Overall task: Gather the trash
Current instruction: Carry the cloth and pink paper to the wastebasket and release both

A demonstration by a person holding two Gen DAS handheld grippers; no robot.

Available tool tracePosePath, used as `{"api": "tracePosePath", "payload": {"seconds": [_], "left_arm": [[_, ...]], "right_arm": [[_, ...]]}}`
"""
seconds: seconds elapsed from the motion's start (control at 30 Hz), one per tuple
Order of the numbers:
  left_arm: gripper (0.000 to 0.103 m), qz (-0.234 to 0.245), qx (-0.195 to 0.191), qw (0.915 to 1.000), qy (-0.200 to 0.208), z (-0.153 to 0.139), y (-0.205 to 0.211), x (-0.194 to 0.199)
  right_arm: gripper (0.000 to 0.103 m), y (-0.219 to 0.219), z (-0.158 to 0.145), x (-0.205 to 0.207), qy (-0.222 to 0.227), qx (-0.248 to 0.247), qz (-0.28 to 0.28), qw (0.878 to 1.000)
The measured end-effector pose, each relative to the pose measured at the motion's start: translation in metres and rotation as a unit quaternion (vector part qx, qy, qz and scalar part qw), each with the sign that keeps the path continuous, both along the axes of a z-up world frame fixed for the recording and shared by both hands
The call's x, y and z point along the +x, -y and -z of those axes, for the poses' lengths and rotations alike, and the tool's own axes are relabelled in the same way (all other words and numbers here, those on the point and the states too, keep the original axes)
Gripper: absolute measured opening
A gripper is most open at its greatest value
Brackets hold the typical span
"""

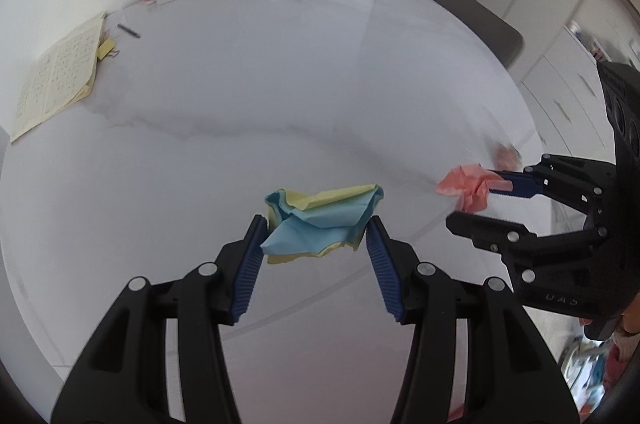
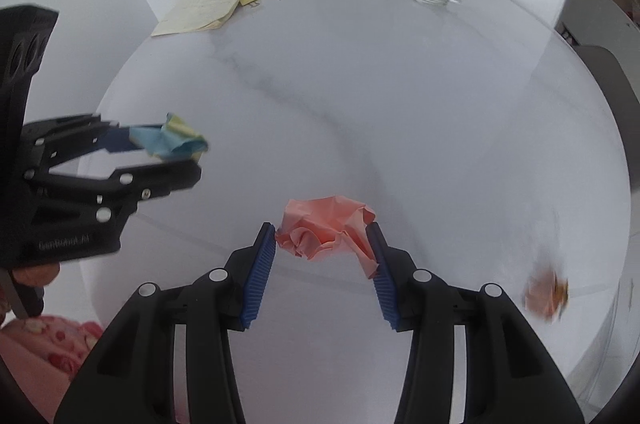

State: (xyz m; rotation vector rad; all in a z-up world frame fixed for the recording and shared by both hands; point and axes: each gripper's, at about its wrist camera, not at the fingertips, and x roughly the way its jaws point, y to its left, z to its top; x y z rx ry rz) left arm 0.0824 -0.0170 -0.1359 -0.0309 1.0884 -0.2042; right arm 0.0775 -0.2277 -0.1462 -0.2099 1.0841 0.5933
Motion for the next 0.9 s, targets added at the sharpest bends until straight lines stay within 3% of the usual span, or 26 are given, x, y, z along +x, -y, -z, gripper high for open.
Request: {"api": "tracePosePath", "payload": {"seconds": [0.2, 0.33, 0.5, 0.6, 0.73, 0.83, 0.9], "left_arm": [[0.05, 0.075, -0.015, 0.9967, -0.029, 0.0, 0.061, -0.065], [0.05, 0.136, -0.008, 0.9901, -0.036, 0.001, 0.11, -0.101], [0.05, 0.192, -0.011, 0.9803, -0.046, 0.002, 0.156, -0.13], [0.05, 0.219, -0.002, 0.9745, -0.047, 0.003, 0.178, -0.143], [0.05, 0.246, 0.012, 0.968, -0.047, 0.005, 0.199, -0.158], [0.05, 0.261, 0.018, 0.9641, -0.048, 0.007, 0.208, -0.163], [0.05, 0.268, 0.02, 0.9621, -0.05, 0.008, 0.213, -0.166]], "right_arm": [[0.047, 0.091, 0.01, -0.107, -0.025, 0.017, 0.102, 0.994], [0.048, 0.164, 0.038, -0.182, -0.058, 0.021, 0.205, 0.977], [0.049, 0.22, 0.087, -0.232, -0.098, 0.011, 0.291, 0.951], [0.049, 0.233, 0.109, -0.241, -0.109, 0.006, 0.311, 0.944], [0.062, 0.241, 0.126, -0.247, -0.125, 0.025, 0.331, 0.935], [0.088, 0.246, 0.12, -0.255, -0.106, 0.022, 0.35, 0.93], [0.091, 0.252, 0.116, -0.255, -0.099, 0.022, 0.358, 0.928]]}}
